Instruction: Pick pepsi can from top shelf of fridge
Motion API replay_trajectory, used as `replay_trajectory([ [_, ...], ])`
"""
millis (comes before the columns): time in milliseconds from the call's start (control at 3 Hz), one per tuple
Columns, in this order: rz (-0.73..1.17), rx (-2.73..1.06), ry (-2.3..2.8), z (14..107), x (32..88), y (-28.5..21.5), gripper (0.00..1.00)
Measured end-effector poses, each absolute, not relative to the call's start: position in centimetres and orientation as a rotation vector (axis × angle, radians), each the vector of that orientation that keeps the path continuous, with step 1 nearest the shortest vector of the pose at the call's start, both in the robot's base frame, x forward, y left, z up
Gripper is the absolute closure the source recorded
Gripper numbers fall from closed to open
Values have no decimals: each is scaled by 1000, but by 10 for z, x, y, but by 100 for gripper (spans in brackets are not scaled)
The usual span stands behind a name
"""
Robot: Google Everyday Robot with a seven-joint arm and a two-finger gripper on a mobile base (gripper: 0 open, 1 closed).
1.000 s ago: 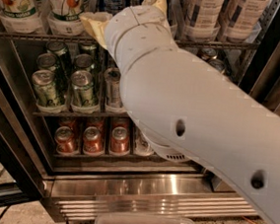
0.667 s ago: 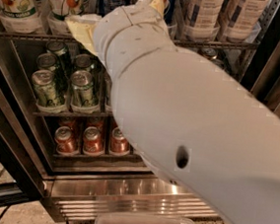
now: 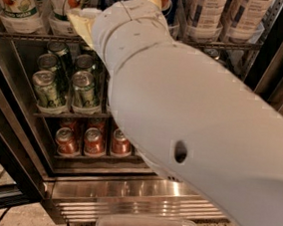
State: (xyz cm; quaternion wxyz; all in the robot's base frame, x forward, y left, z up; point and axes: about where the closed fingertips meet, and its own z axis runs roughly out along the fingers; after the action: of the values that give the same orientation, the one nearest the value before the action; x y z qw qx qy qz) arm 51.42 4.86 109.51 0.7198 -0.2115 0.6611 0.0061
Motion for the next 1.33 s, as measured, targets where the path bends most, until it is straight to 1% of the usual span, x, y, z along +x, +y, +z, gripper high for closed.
replay_trajectory([
  [333,22,-463,1464,1091,523,52,28],
  [667,25,-463,1468,1087,531,54,32],
  [1333,25,-450,1464,1081,547,59,37],
])
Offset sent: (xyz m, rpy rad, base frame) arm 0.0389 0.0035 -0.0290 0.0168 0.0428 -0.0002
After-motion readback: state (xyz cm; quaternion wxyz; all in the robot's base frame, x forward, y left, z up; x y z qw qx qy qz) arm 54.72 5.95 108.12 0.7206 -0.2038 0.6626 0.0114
